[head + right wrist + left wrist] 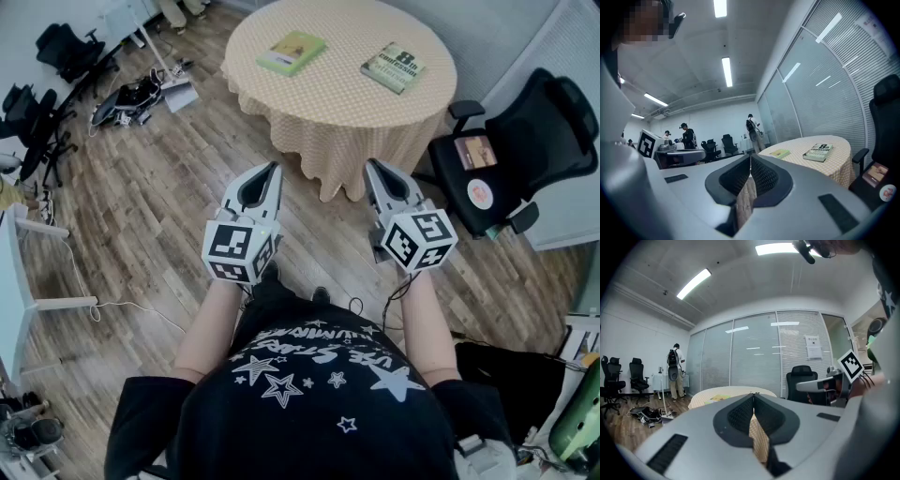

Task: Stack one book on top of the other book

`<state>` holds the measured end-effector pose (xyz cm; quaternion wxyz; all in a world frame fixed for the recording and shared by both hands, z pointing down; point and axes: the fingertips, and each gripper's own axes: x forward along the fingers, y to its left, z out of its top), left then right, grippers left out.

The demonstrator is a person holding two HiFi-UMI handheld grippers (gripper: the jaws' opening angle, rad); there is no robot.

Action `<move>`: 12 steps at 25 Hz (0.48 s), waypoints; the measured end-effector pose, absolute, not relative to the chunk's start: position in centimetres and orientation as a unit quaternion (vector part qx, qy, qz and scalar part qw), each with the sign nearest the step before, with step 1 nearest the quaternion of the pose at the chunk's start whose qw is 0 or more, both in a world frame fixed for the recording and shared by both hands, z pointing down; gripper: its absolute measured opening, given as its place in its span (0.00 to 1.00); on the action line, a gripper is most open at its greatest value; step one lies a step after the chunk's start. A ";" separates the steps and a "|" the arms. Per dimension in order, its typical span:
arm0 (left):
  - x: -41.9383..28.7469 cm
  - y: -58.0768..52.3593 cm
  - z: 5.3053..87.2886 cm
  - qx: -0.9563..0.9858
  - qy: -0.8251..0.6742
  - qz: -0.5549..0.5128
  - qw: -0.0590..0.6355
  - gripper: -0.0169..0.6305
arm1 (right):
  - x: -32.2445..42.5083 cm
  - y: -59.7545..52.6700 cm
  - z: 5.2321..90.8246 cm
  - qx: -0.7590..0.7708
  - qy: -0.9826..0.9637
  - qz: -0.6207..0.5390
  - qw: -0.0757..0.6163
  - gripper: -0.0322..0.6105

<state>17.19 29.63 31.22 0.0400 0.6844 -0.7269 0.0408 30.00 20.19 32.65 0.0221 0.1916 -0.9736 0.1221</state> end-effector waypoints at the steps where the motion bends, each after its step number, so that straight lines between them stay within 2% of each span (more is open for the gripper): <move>1: 17.3 29.8 31.4 0.684 -0.727 0.041 0.043 0.04 | 30.2 20.3 32.7 0.194 -0.973 0.127 0.021 0.10; 12: 17.8 30.9 32.1 0.679 -0.731 0.035 0.053 0.04 | 31.2 22.1 33.7 0.197 -0.971 0.132 0.030 0.10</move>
